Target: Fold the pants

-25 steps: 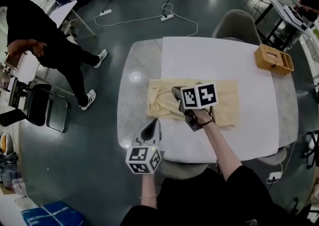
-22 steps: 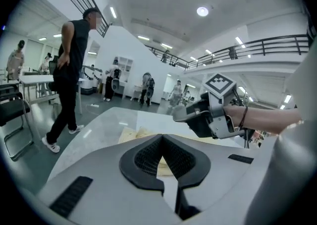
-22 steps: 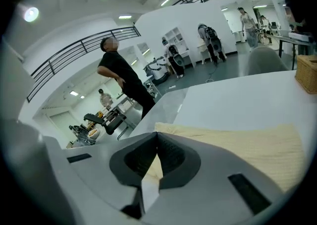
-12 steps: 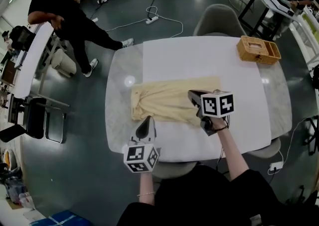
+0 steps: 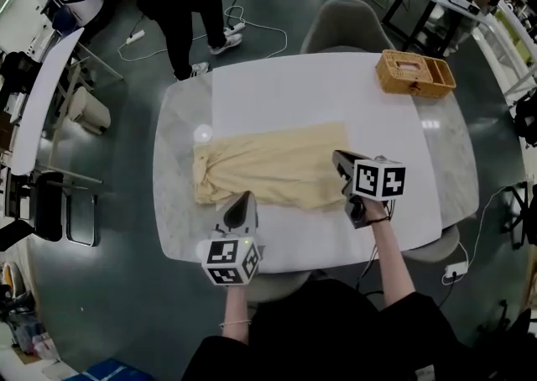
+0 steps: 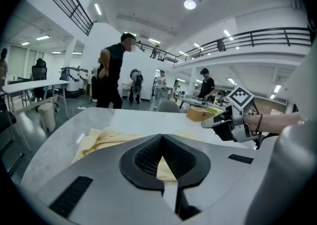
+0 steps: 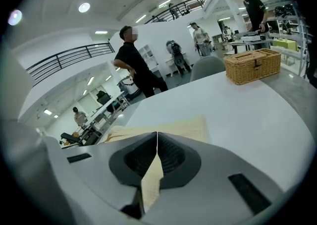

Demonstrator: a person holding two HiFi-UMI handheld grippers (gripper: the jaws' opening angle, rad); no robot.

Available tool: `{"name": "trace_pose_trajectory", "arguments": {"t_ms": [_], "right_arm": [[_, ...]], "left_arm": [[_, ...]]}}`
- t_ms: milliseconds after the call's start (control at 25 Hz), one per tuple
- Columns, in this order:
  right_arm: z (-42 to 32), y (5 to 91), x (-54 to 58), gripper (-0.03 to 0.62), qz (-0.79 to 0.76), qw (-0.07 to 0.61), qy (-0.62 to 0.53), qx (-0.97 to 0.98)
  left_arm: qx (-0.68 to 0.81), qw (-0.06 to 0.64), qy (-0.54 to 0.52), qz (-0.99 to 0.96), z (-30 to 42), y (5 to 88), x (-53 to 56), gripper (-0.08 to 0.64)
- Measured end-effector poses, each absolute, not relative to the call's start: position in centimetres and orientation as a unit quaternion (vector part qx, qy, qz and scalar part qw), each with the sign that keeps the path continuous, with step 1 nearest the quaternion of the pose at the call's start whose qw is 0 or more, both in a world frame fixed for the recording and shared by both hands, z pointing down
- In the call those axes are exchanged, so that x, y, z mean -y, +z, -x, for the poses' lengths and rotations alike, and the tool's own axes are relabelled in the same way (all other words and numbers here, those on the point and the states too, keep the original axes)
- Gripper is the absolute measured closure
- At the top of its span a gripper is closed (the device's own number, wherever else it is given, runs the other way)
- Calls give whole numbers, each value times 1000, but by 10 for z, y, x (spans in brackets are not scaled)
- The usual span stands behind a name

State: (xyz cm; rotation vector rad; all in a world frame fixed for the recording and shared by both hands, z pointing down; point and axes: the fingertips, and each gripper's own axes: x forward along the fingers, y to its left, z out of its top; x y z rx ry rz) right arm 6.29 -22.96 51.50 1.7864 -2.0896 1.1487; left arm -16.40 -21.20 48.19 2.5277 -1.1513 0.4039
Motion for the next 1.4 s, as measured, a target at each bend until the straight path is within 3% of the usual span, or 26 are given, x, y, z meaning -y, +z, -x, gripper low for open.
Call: {"name": "trace_pose_trajectory", "arguments": {"t_ms": [200, 320, 640, 1000, 1160, 1400], "right_arm": [[-86, 534, 225, 573, -613, 84, 392, 681], [-95, 550, 225, 489, -612, 86, 409, 671], [-116, 597, 234, 391, -615, 121, 443, 641], [-111, 625, 238, 400, -585, 140, 502, 621], [-107, 627, 240, 497, -568, 140, 517, 624], [-106, 620, 244, 558, -566, 120, 518, 630]], "left_arm": [[394, 168, 152, -891, 149, 489, 211, 546], [392, 170, 159, -890, 143, 495, 209, 546], [389, 178, 174, -887, 132, 511, 207, 546], [394, 184, 180, -882, 127, 518, 205, 546], [400, 186, 180, -879, 129, 519, 204, 546], [413, 185, 178, -874, 136, 517, 203, 546]]}}
